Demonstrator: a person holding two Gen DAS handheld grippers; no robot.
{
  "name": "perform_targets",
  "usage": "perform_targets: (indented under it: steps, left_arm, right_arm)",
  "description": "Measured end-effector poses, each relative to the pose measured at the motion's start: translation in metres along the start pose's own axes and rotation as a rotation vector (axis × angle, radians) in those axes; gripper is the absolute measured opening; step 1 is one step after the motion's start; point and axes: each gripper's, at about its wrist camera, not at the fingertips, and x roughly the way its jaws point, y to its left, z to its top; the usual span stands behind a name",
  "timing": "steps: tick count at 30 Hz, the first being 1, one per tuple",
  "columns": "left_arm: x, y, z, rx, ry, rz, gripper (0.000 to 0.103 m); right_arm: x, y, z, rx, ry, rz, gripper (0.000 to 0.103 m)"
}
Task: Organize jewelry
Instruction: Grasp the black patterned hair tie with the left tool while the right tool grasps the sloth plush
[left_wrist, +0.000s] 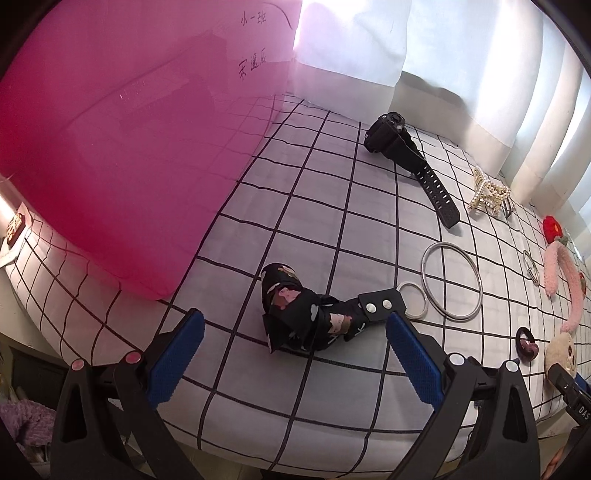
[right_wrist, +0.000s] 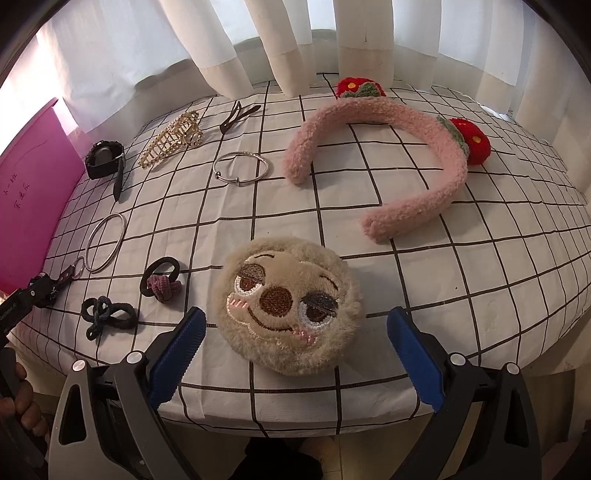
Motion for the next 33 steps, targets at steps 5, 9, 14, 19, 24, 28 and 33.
perform_targets:
  steps: [5, 9, 14, 19, 24, 28, 33]
  left_arm:
    - [0.008, 0.003, 0.005, -0.021, 0.004, -0.008, 0.097]
    - [0.015, 0.005, 0.007, -0.04, 0.026, -0.01, 0.097]
    - [0.019, 0.001, 0.008, -0.02, 0.016, 0.01, 0.097]
    - [0.021, -0.003, 0.012, -0.013, 0.015, 0.014, 0.097]
    - [0.023, -0.007, 0.011, 0.001, 0.005, 0.034, 0.097]
    - [0.023, -0.007, 0.01, 0.006, -0.007, 0.033, 0.098]
    - [0.023, -0.007, 0.011, 0.012, -0.007, 0.028, 0.096]
  right_arm:
    - [0.004, 0.0, 0.001, 0.007, -0.003, -0.01, 0.094]
    - [0.007, 0.002, 0.001, 0.005, -0.004, -0.022, 0.094]
    - [0.011, 0.004, 0.002, 0.004, -0.004, -0.036, 0.094]
    - [0.015, 0.007, 0.003, -0.009, -0.01, -0.061, 0.094]
    - [0.017, 0.009, 0.004, -0.022, -0.017, -0.081, 0.094]
    - [0.017, 0.011, 0.003, -0.044, -0.023, -0.082, 0.093]
    - [0.012, 0.015, 0.003, -0.07, -0.049, -0.077, 0.072]
